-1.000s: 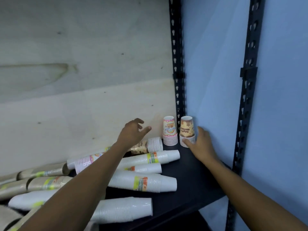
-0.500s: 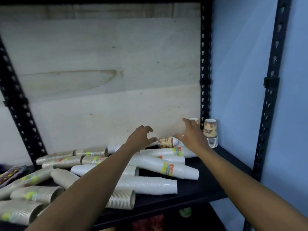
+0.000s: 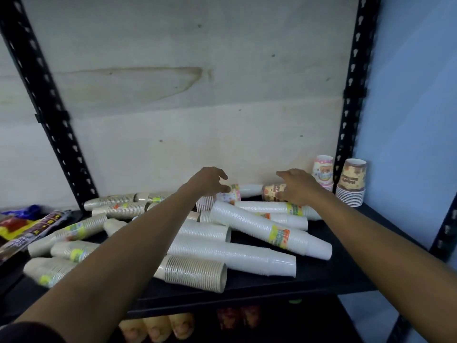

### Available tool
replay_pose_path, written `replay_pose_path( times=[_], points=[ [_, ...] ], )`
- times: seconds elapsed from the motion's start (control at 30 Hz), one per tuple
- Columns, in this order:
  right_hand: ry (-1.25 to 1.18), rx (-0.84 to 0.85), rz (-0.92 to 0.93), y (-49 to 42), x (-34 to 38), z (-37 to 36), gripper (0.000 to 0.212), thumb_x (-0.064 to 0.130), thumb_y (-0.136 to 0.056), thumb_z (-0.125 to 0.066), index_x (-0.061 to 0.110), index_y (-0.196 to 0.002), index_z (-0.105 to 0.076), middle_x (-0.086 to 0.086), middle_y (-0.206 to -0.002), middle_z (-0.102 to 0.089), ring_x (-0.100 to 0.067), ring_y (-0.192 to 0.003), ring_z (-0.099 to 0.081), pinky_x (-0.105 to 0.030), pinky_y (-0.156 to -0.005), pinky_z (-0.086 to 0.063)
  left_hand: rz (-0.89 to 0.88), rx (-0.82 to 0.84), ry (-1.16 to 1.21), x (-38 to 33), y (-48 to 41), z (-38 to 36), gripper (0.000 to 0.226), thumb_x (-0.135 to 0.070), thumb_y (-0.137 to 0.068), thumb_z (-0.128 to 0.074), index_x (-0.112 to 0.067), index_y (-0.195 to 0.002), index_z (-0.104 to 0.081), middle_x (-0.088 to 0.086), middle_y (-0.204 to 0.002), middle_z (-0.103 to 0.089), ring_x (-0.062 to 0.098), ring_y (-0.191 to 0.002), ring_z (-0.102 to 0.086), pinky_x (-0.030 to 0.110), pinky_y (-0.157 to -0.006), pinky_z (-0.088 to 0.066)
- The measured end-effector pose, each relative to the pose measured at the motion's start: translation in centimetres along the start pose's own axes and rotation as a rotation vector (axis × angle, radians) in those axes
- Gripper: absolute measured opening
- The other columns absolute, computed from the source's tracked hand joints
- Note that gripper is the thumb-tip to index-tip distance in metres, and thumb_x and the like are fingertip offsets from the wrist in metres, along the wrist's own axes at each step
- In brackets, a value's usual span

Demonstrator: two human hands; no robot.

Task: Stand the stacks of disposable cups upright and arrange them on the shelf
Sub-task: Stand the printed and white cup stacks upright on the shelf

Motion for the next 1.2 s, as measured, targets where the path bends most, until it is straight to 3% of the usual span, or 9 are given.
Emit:
replay_pose_path(
  times=[0.1,0.23,0.33,0.6,0.83,0.97,1.2],
  points=[
    [0.013,0.037,-0.027,-0.7,-0.6,-0.7,0.075,0.043,-0.095,-0.059,0.025,-0.160,-0.027,-0.012,-0.160,-0.036,-0.035,-0.144,-0.036,-0.045,-0.114,-0.037,0.004,0.117,-0.114,1.5,-0.2,0.0,0.054,-0.040,-0.082,-0.082,-0.025,-0.132,-0.066,0.001,-0.130,-0.066,0.019,-0.119,-0.060,0.029,-0.100,-0.046],
    [0.024,0.060,-0.030,-1.1,-0.5,-1.3,0.058,0.039,-0.095,-0.060,0.026,-0.149,-0.045,-0.010,-0.137,-0.055,-0.032,-0.120,-0.056,-0.041,-0.095,-0.049,-0.041,0.168,-0.242,1.9,-0.3,-0.9,0.057,-0.035,-0.081,-0.082,-0.027,-0.135,-0.063,0.000,-0.130,-0.065,0.021,-0.125,-0.055,0.038,-0.106,-0.045],
    [0.025,0.043,-0.025,-1.0,-0.2,-1.1,0.055,0.038,-0.094,-0.064,0.025,-0.145,-0.049,-0.010,-0.133,-0.055,-0.031,-0.118,-0.056,-0.043,-0.093,-0.050,-0.064,0.179,-0.276,1.6,-0.4,-0.8,0.060,-0.035,-0.081,-0.082,-0.026,-0.137,-0.062,0.000,-0.132,-0.065,0.022,-0.124,-0.056,0.042,-0.106,-0.046],
    [-0.035,-0.116,-0.027,0.9,-0.8,0.8,0.055,0.031,-0.091,-0.069,0.023,-0.141,-0.046,-0.007,-0.135,-0.051,-0.030,-0.120,-0.050,-0.042,-0.086,-0.047,-0.055,0.085,-0.276,0.8,0.1,0.4,0.058,-0.042,-0.079,-0.082,-0.032,-0.133,-0.063,-0.006,-0.131,-0.064,0.018,-0.120,-0.057,0.039,-0.100,-0.050],
    [-0.213,-0.294,-0.074,4.2,-3.0,4.7,0.079,0.036,-0.092,-0.068,0.026,-0.157,-0.026,-0.009,-0.145,-0.040,-0.031,-0.132,-0.044,-0.049,-0.095,-0.050,-0.076,-0.067,-0.040,-3.6,-0.7,2.1,0.069,-0.040,-0.074,-0.086,-0.032,-0.137,-0.058,-0.006,-0.129,-0.067,0.018,-0.118,-0.059,0.039,-0.099,-0.050],
    [-0.234,-0.410,-0.071,6.9,-4.6,6.1,0.076,0.035,-0.089,-0.071,0.025,-0.155,-0.036,-0.009,-0.139,-0.042,-0.029,-0.127,-0.047,-0.048,-0.096,-0.050,-0.091,-0.134,-0.003,-8.0,-2.0,0.9,0.079,-0.046,-0.080,-0.081,-0.035,-0.149,-0.045,-0.008,-0.132,-0.066,0.018,-0.129,-0.053,0.041,-0.104,-0.038],
    [-0.415,-0.566,-0.208,11.5,-9.2,6.0,0.066,0.029,-0.084,-0.074,0.023,-0.143,-0.045,-0.007,-0.135,-0.042,-0.029,-0.119,-0.053,-0.046,-0.092,-0.052,-0.211,-0.117,0.254,-15.2,-4.7,-3.9,0.082,-0.036,-0.079,-0.085,-0.018,-0.149,-0.048,0.010,-0.129,-0.064,0.026,-0.125,-0.054,0.033,-0.101,-0.044]
  ],
)
Point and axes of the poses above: each hand's wrist, its own y-axis away from the middle knuckle, its own z-axis out of the back of the hand, x = y × z, the point moved 6 cm from there along -y, towards the middle knuckle
